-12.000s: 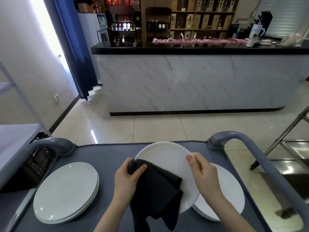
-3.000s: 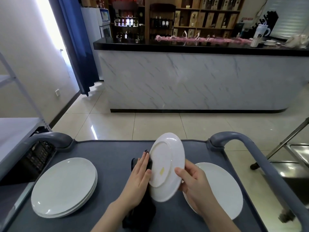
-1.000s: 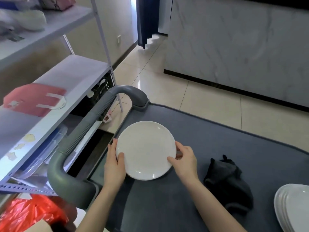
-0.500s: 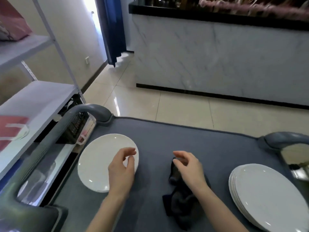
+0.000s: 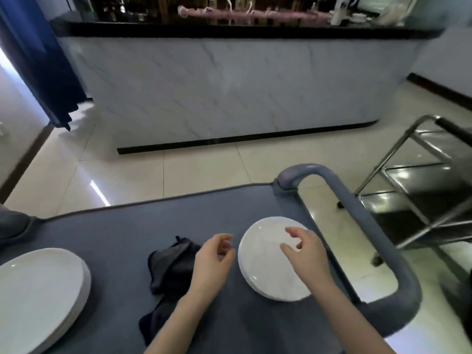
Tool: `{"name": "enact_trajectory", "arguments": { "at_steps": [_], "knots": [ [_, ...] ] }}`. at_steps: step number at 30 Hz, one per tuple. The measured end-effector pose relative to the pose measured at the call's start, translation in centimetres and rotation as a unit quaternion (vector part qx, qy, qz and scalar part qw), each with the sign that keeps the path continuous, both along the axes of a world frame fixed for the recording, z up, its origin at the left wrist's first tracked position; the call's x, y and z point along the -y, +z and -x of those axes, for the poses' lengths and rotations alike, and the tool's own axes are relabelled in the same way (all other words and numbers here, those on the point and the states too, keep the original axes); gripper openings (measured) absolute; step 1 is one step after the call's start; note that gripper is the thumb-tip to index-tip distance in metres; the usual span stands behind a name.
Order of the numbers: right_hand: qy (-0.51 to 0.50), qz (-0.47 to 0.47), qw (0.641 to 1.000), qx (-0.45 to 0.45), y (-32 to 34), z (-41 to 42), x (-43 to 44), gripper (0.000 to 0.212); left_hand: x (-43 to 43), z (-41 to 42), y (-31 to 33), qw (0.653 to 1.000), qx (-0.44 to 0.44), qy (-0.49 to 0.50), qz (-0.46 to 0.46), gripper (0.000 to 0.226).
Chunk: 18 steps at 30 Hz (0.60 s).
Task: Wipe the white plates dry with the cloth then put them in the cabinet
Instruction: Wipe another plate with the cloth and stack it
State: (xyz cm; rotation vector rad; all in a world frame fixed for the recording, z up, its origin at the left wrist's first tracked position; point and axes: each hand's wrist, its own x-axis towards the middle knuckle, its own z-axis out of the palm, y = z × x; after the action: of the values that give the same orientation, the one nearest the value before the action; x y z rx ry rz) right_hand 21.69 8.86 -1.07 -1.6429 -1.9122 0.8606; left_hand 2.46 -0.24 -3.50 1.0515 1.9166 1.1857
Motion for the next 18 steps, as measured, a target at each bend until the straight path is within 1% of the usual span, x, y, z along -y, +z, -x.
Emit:
{"name": "enact_trajectory", "arguments": {
  "at_steps": [3, 6, 9, 12, 15, 18],
  "knots": [
    [0.000, 0.000, 0.996, 0.094, -0.4, -2.9, -0.8, 0.048, -1.5, -2.3, -0.9, 0.997, -0.051, -0.037, 0.041, 0.035],
    [-0.002, 0.017, 0.992, 0.129, -0.9, -4.8, -1.3, 0.055, -2.3, -3.8, -1.8, 0.994, -0.070, -0.037, 0.070, 0.046],
    [-0.005, 0.041, 0.992, 0.118, -1.6, -6.1, -1.7, 0.058, -2.5, -4.7, -2.3, 0.993, -0.075, -0.016, 0.086, 0.053],
    [-0.004, 0.074, 0.993, 0.087, -2.1, -7.0, -2.1, 0.060, -2.7, -5.0, -2.6, 0.992, -0.074, -0.001, 0.104, 0.057],
    [0.000, 0.092, 0.994, 0.058, -2.5, -7.3, -2.0, 0.061, -2.6, -4.9, -2.9, 0.989, -0.074, 0.003, 0.126, 0.055],
    [-0.003, 0.087, 0.995, 0.042, -2.8, -7.4, -2.0, 0.060, -2.6, -4.7, -3.1, 0.988, -0.078, 0.006, 0.130, 0.051]
  ]
}}
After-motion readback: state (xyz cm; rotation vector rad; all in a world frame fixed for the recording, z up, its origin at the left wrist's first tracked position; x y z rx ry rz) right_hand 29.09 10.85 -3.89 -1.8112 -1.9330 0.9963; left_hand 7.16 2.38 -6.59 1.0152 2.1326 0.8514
